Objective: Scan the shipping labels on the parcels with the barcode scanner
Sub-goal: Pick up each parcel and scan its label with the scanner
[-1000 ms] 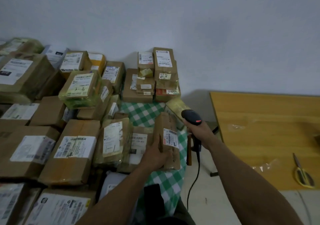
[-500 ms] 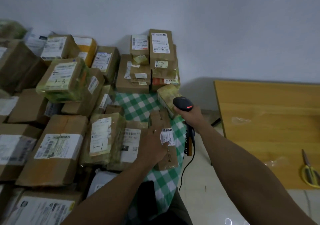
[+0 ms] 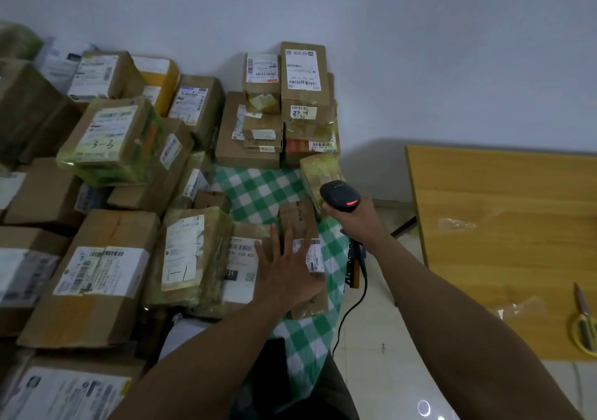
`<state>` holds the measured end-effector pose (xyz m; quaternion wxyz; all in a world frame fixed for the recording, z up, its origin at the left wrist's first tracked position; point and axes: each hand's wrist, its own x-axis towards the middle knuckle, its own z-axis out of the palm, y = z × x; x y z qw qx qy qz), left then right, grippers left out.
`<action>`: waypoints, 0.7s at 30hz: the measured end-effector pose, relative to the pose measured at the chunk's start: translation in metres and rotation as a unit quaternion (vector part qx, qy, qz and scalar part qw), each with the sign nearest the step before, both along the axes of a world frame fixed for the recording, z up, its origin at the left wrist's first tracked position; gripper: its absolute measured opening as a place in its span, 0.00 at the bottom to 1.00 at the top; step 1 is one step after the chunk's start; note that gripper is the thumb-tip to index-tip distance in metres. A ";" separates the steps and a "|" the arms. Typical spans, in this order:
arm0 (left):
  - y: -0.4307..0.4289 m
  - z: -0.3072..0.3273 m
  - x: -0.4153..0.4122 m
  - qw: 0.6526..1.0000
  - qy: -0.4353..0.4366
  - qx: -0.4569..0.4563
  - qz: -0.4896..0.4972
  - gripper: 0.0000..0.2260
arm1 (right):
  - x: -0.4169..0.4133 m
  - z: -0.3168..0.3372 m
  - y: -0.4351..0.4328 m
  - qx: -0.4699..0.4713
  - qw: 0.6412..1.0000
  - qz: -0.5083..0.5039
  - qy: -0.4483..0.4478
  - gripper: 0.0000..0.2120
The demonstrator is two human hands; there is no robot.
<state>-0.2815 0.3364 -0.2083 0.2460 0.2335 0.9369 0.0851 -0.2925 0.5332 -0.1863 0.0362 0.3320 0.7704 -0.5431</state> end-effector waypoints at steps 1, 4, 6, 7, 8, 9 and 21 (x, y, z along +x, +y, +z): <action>0.000 0.001 0.000 1.000 -0.013 -0.006 -0.003 0.46 | 0.000 -0.013 0.003 0.007 1.000 0.001 -0.005 0.44; -0.002 0.004 -0.002 0.999 -0.043 -0.033 -0.002 0.49 | 0.001 -0.018 -0.003 0.014 1.000 -0.010 -0.015 0.45; -0.001 0.009 -0.007 0.998 -0.055 0.014 0.001 0.49 | 0.003 -0.010 -0.008 0.016 1.000 -0.023 -0.007 0.41; 0.003 0.014 -0.012 0.997 -0.049 0.064 0.011 0.46 | 0.002 -0.008 -0.008 0.013 0.999 -0.032 0.005 0.37; 0.008 0.014 -0.021 0.991 -0.042 0.124 0.032 0.39 | 0.001 -0.008 -0.006 0.010 0.999 -0.046 0.021 0.29; 0.015 0.017 -0.031 0.979 -0.052 0.186 0.066 0.30 | 0.001 -0.006 -0.006 -0.005 0.997 -0.064 0.033 0.21; 0.075 0.017 -0.118 0.900 -0.286 0.196 0.265 0.18 | -0.019 0.014 0.016 -0.023 0.994 -0.103 0.034 0.23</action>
